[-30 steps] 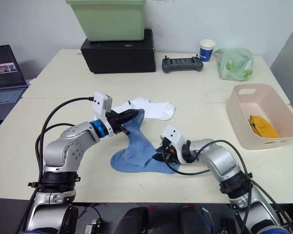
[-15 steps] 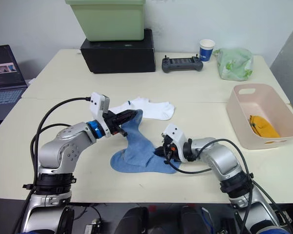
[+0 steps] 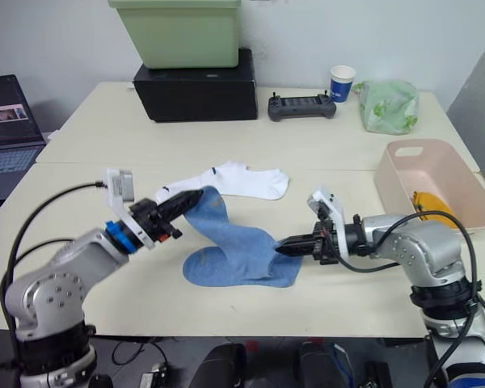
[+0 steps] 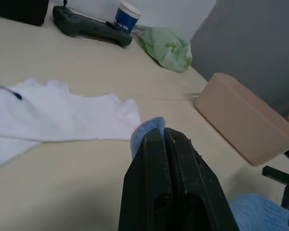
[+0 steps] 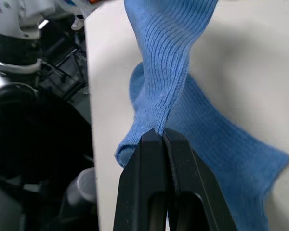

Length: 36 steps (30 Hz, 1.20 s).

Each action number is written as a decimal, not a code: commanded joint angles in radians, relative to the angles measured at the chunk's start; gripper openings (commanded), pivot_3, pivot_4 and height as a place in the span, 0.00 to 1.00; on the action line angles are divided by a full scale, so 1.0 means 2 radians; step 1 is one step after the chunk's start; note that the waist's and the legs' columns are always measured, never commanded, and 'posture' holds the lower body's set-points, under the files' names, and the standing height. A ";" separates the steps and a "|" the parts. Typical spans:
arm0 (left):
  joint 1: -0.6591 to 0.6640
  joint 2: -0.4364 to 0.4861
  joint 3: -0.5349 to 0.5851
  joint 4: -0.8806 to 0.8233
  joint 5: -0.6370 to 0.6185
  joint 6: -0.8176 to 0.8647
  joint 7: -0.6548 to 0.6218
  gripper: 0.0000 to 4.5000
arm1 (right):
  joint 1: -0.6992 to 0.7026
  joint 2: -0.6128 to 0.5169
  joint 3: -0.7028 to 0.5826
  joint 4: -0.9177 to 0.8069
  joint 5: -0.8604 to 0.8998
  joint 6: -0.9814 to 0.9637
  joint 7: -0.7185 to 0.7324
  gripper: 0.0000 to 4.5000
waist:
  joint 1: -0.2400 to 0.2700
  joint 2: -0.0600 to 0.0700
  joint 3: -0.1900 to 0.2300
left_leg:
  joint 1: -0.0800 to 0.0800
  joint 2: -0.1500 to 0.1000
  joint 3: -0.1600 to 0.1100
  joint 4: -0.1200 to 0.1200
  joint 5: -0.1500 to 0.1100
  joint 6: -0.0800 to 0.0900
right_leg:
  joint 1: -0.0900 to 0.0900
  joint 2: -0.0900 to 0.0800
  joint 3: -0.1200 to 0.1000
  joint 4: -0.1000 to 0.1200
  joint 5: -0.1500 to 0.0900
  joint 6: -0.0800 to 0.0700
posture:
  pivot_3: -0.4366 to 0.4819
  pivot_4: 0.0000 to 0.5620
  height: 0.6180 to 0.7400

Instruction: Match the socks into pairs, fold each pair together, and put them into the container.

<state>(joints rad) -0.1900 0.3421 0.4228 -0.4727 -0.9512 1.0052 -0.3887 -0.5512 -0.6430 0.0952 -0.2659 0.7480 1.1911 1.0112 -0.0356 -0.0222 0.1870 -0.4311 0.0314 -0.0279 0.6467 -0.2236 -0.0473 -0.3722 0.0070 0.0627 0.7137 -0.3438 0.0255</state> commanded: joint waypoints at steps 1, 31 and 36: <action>0.072 -0.031 0.016 -0.074 -0.043 -0.021 0.036 0.00 | -0.011 -0.027 0.028 0.031 -0.014 -0.034 0.049 0.00 | 0.000 0.000 0.000 | 0.000 0.000 0.000 0.000 0.000 0.000 | 0.000 0.000 0.000 0.000 0.000 0.000 | 0.48 0.27 1.00; 0.155 0.229 -0.056 0.027 0.012 -0.078 -0.130 0.50 | 0.063 0.031 0.026 0.034 -0.067 -0.076 -0.067 0.55 | 0.001 0.000 0.000 | 0.001 -0.001 0.001 -0.001 0.000 0.000 | 0.000 0.001 0.000 0.000 0.000 0.000 | 0.48 0.27 1.00; 0.131 0.233 -0.075 0.044 0.023 -0.078 -0.157 0.50 | 0.053 0.041 0.044 0.040 -0.072 -0.073 -0.070 0.55 | 0.001 0.000 0.000 | 0.000 0.000 0.001 -0.001 0.000 0.000 | 0.000 0.000 0.001 -0.001 0.000 0.000 | 0.48 0.27 1.00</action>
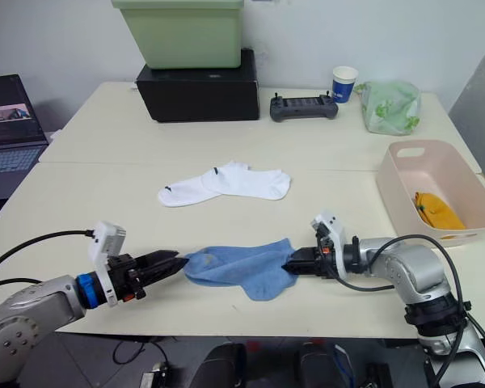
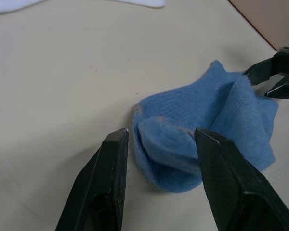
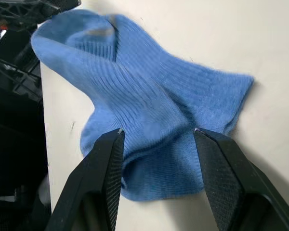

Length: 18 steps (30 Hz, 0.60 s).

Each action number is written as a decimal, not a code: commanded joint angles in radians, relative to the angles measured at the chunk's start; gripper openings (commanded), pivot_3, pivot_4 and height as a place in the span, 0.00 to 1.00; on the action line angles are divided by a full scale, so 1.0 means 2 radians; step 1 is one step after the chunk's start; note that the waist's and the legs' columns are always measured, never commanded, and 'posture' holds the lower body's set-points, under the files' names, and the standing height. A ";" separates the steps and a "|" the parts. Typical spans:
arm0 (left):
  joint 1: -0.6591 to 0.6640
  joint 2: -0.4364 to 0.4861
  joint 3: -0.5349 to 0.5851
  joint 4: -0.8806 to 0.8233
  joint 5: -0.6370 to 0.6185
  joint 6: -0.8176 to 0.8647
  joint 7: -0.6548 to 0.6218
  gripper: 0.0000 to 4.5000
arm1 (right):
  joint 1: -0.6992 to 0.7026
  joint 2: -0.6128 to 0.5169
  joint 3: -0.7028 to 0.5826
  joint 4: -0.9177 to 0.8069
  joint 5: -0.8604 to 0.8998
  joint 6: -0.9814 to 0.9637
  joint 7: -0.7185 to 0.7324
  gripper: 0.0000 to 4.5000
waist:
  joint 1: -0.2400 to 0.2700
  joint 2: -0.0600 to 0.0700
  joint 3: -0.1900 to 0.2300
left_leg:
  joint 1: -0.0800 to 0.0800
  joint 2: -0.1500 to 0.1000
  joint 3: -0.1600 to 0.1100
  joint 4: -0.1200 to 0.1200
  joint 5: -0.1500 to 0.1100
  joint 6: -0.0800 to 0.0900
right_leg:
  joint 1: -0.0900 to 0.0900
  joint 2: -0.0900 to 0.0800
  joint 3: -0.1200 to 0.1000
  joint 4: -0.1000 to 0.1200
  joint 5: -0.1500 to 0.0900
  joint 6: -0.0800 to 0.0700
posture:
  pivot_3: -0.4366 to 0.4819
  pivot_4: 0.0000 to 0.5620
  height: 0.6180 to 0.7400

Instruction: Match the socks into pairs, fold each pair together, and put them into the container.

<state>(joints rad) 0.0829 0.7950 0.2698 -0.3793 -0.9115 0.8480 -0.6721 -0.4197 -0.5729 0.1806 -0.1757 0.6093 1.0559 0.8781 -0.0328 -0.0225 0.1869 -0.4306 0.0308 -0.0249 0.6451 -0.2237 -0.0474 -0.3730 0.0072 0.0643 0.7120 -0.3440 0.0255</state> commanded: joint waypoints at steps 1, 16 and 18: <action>-0.006 0.008 -0.001 -0.003 0.007 0.000 -0.019 0.46 | -0.014 0.008 0.005 -0.003 -0.006 -0.006 -0.006 0.55 | -0.001 0.000 0.000 | 0.000 0.000 0.000 0.000 0.000 0.000 | 0.000 0.000 0.000 0.000 0.000 0.000 | 0.48 0.27 1.00; 0.002 0.000 0.020 -0.025 0.001 0.008 -0.031 0.00 | -0.036 0.029 -0.022 -0.045 0.048 0.034 -0.012 0.25 | -0.001 0.000 0.000 | 0.000 0.001 -0.001 0.000 0.000 0.000 | 0.000 0.000 0.000 0.001 0.000 0.000 | 0.48 0.27 1.00; 0.003 -0.003 0.031 -0.030 -0.008 0.012 -0.026 0.00 | -0.037 0.025 -0.027 -0.051 0.057 0.041 -0.011 0.08 | 0.000 0.000 0.000 | 0.000 0.001 -0.001 0.000 0.000 0.000 | 0.000 0.000 0.000 0.001 0.000 0.000 | 0.48 0.27 1.00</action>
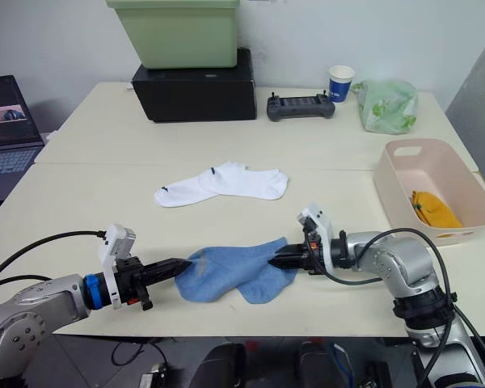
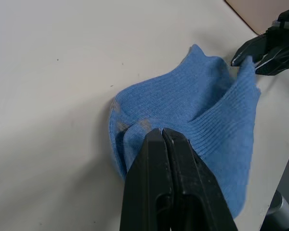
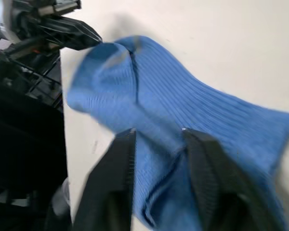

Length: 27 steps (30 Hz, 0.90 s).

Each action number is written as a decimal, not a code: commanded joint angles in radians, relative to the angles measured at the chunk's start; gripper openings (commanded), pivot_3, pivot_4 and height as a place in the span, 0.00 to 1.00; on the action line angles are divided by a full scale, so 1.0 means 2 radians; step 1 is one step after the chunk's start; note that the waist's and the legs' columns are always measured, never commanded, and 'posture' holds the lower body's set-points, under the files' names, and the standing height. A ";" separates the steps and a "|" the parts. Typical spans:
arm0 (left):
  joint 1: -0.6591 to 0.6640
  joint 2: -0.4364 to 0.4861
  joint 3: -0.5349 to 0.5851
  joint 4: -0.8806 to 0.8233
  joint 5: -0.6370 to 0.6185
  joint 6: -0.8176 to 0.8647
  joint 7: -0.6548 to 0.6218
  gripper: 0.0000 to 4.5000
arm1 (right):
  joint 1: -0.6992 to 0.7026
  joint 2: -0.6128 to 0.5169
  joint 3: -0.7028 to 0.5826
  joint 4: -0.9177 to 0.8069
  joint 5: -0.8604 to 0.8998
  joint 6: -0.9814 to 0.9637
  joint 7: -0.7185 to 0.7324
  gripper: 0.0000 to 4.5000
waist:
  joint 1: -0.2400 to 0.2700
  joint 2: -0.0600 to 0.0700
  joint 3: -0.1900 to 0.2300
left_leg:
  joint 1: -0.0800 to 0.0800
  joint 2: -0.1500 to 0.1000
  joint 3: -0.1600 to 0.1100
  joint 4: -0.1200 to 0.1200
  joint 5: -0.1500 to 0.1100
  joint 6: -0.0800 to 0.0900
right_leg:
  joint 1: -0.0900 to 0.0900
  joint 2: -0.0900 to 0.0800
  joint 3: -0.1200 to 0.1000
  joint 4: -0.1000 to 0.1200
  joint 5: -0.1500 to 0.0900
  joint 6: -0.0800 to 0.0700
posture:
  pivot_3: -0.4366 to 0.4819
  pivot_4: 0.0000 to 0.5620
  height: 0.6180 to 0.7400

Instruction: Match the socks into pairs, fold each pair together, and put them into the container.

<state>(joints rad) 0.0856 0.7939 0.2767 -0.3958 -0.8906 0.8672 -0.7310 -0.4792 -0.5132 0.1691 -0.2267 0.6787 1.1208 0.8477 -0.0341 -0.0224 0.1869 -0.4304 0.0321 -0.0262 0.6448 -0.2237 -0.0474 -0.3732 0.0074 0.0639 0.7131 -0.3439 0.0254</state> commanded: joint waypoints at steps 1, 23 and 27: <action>0.002 -0.006 0.035 -0.024 -0.024 0.004 0.008 0.00 | -0.008 -0.007 -0.025 -0.028 0.027 0.013 0.003 0.01 | 0.000 0.000 0.000 | 0.000 0.000 0.000 0.000 0.000 0.000 | 0.000 0.000 0.000 0.000 0.000 0.000 | 0.48 0.27 1.00; -0.097 0.047 -0.154 0.031 0.235 -0.260 -0.159 0.58 | 0.007 -0.101 0.006 -0.077 0.047 -0.015 0.078 0.00 | 0.001 0.000 0.000 | 0.000 -0.001 0.000 0.000 0.000 0.000 | 0.000 0.001 0.000 -0.001 0.000 0.000 | 0.48 0.27 1.00; -0.151 0.039 -0.192 0.099 0.265 -0.306 -0.207 0.63 | 0.013 -0.102 0.013 -0.077 0.042 -0.025 0.084 0.00 | 0.000 0.000 0.000 | 0.000 -0.001 0.001 0.000 0.000 0.000 | 0.000 0.003 0.000 -0.001 0.000 0.000 | 0.48 0.27 1.00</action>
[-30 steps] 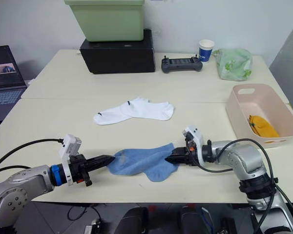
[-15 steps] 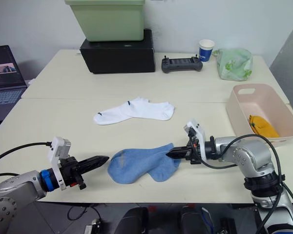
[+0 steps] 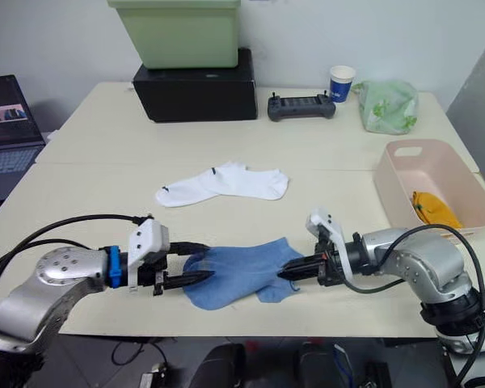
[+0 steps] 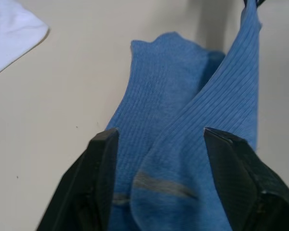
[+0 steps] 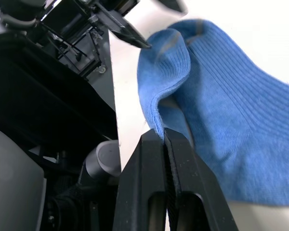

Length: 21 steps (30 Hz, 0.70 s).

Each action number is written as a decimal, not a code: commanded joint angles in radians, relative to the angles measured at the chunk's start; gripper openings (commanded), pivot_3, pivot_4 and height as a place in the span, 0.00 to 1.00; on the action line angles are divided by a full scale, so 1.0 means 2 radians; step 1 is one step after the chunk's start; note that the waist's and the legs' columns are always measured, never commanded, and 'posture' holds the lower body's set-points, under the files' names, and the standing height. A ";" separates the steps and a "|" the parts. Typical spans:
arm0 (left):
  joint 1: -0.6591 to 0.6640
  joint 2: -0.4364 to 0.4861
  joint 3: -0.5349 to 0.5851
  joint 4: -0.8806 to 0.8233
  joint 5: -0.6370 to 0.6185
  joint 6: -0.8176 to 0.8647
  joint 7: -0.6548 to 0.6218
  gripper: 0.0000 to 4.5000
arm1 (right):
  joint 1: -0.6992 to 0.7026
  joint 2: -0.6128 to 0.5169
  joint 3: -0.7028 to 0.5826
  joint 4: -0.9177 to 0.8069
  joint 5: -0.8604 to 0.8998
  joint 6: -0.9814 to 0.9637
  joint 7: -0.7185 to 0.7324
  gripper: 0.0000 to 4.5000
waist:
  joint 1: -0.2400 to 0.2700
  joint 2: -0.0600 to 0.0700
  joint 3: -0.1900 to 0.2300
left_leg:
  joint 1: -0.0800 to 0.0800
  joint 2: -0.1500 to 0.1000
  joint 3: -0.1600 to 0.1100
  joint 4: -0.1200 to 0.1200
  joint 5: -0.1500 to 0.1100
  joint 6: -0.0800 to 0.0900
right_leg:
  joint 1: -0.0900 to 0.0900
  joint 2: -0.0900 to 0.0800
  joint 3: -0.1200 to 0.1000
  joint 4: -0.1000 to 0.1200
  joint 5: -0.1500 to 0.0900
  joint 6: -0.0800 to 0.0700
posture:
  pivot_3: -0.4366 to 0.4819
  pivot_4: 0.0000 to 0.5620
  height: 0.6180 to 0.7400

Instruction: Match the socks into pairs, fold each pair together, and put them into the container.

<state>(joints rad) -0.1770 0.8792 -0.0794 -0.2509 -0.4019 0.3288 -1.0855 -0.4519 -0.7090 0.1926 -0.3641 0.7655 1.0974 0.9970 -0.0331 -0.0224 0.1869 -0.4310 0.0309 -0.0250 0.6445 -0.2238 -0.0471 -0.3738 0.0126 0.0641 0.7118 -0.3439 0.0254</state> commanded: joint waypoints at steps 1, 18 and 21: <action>-0.027 -0.005 -0.020 0.038 0.024 -0.044 -0.041 0.63 | 0.000 -0.006 0.002 -0.009 -0.003 -0.016 0.011 0.00 | -0.001 0.000 0.000 | 0.000 0.000 0.000 0.000 0.000 0.000 | 0.000 0.000 0.000 0.000 0.000 0.000 | 0.48 0.27 1.00; -0.068 -0.004 -0.038 0.093 0.054 -0.057 -0.122 0.00 | 0.004 -0.004 0.009 -0.014 -0.004 -0.027 0.005 0.00 | 0.000 0.000 0.000 | 0.000 0.001 0.000 0.000 0.000 0.000 | 0.000 0.000 0.000 0.000 0.000 0.000 | 0.48 0.27 1.00; -0.054 -0.003 -0.015 0.073 0.032 -0.032 -0.109 0.00 | 0.002 -0.005 0.005 -0.012 -0.005 -0.030 0.004 0.00 | -0.001 0.000 0.000 | 0.000 0.001 0.000 0.000 0.000 0.000 | 0.000 0.000 0.000 0.001 0.000 0.000 | 0.48 0.27 1.00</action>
<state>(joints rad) -0.2944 0.8705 -0.1616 -0.0561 -0.2987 0.2402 -1.3160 -0.4453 -0.7158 0.2191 -0.3646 0.7546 1.0554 1.0017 -0.0343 -0.0224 0.1869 -0.4313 0.0325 -0.0255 0.6453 -0.2238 -0.0470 -0.3740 0.0126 0.0636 0.7130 -0.3440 0.0255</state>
